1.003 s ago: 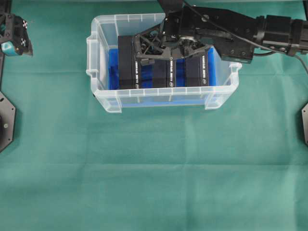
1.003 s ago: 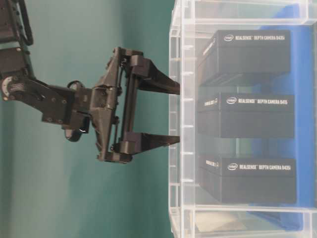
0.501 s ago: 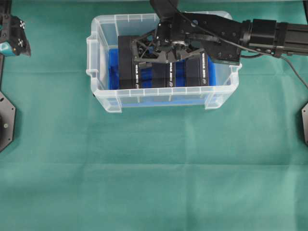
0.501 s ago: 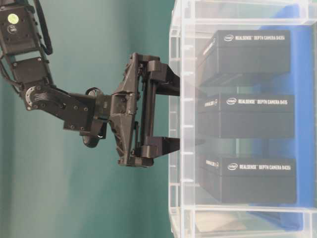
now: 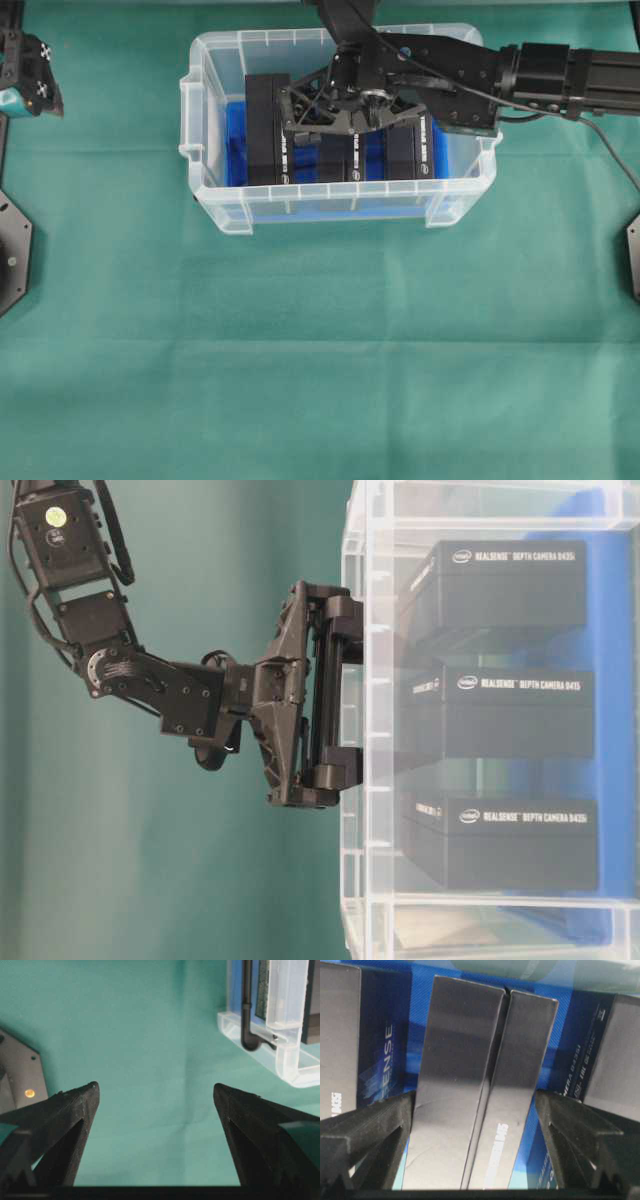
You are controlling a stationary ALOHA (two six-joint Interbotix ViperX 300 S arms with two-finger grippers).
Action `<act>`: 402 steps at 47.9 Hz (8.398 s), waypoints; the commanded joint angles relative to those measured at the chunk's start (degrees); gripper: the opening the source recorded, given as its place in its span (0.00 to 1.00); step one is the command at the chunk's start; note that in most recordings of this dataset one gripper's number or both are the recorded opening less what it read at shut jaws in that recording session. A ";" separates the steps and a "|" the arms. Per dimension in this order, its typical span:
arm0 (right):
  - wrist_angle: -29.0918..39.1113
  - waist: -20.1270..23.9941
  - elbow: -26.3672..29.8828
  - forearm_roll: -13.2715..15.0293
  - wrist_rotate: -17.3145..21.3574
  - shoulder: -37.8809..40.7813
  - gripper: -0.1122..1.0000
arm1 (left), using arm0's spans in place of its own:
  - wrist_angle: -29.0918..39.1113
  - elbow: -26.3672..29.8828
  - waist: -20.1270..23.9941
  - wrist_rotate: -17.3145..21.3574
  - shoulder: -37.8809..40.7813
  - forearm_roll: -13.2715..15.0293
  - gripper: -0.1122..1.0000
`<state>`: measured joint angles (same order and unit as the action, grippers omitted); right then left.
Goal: Take out the box from the case.
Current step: 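Lower the right gripper and close it on the middle black box, then lift the middle black box up out of the bin with the right gripper, then carry the box in front of the bin and lower it onto the cloth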
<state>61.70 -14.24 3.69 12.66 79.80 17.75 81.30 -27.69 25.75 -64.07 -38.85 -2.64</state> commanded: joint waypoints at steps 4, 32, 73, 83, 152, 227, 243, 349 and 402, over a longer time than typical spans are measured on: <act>-1.05 -0.18 0.09 0.00 0.26 -1.05 0.95 | -0.18 0.70 0.18 -0.09 -0.09 -0.18 0.96; 2.29 -0.09 -0.09 0.53 2.46 -1.14 0.72 | -0.18 0.70 0.18 -0.26 -0.18 -0.18 0.96; 9.40 0.62 8.44 1.41 1.93 -2.20 0.72 | -0.62 0.79 0.18 -0.26 0.09 -0.18 0.96; 15.12 0.97 12.66 1.41 1.67 -4.13 0.72 | -1.41 0.79 0.18 -0.18 -0.09 -0.18 0.96; 35.24 2.90 32.26 4.83 -0.35 -8.09 0.72 | -1.85 0.88 -0.18 -0.35 0.18 -0.18 0.96; 37.09 10.37 32.26 5.89 1.58 -7.73 0.72 | -1.49 0.62 -0.18 -0.26 -0.09 -0.18 0.96; 39.90 19.34 32.26 6.50 8.79 -7.12 0.72 | -1.49 0.62 -0.18 -0.18 -0.09 -0.18 0.96; 8.26 29.71 2.46 -2.99 29.09 -2.02 0.72 | -1.41 -0.35 -0.18 -0.18 -0.18 -0.18 0.96; 0.53 28.39 -1.41 -5.45 28.92 -0.18 0.72 | -1.41 -0.70 -0.18 -0.26 -0.26 -0.18 0.96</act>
<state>62.31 14.24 1.32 6.94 108.63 19.07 80.07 -28.92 25.66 -64.34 -38.76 -2.64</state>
